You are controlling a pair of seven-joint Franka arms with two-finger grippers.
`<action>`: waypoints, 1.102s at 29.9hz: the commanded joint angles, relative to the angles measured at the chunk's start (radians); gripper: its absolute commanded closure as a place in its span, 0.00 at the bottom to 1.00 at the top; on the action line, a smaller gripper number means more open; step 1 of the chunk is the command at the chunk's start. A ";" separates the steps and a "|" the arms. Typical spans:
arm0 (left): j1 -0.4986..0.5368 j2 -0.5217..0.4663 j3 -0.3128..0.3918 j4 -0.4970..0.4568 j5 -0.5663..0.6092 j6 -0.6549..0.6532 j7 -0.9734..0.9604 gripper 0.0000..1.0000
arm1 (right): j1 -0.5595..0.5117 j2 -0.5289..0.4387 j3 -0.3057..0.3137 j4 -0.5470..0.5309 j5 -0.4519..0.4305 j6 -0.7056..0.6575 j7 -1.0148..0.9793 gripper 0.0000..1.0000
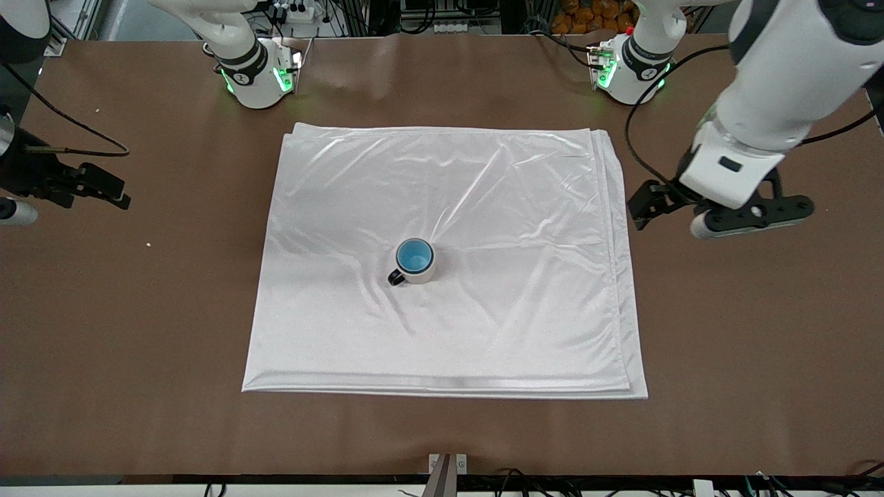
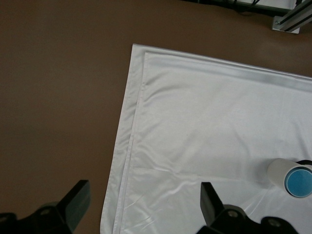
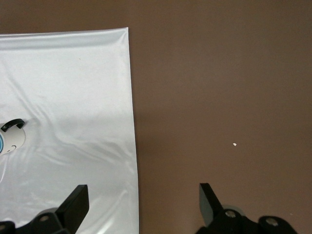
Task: Place blue cup into white mug on cloth
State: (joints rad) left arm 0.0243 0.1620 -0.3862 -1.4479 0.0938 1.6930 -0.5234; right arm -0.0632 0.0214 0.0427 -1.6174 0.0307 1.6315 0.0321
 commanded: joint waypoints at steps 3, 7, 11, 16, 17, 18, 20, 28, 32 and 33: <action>0.138 -0.074 -0.011 -0.072 -0.135 -0.016 0.046 0.00 | 0.003 0.008 0.003 0.016 0.003 -0.007 -0.009 0.00; 0.167 -0.093 -0.011 -0.112 -0.154 -0.003 0.051 0.00 | 0.005 0.008 0.003 0.016 0.003 -0.007 -0.009 0.00; 0.204 -0.108 -0.013 -0.150 -0.154 0.031 0.089 0.00 | 0.005 0.008 0.003 0.016 0.003 -0.007 -0.009 0.00; 0.246 -0.134 -0.013 -0.197 -0.152 0.080 0.226 0.00 | 0.005 0.008 0.003 0.016 0.003 -0.007 -0.009 0.00; 0.247 -0.140 -0.013 -0.201 -0.144 0.083 0.235 0.00 | 0.005 0.009 0.003 0.014 0.003 -0.006 -0.009 0.00; 0.247 -0.147 -0.013 -0.203 -0.140 0.086 0.238 0.00 | 0.005 0.009 0.003 0.014 0.003 -0.007 -0.009 0.00; 0.247 -0.150 -0.014 -0.204 -0.125 0.091 0.243 0.00 | 0.006 0.009 0.003 0.014 0.000 -0.007 -0.009 0.00; 0.250 -0.168 -0.017 -0.241 -0.043 0.163 0.299 0.00 | 0.005 0.011 0.003 0.014 -0.006 -0.007 -0.009 0.00; 0.269 -0.176 -0.011 -0.269 -0.043 0.212 0.364 0.00 | 0.006 0.009 0.003 0.014 -0.006 -0.009 -0.009 0.00; 0.275 -0.174 -0.011 -0.269 -0.043 0.215 0.373 0.00 | 0.005 0.011 0.003 0.014 -0.006 -0.009 -0.009 0.00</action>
State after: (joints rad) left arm 0.2613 0.0277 -0.3916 -1.6538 0.0293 1.8532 -0.2252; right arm -0.0595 0.0258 0.0458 -1.6174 0.0292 1.6315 0.0312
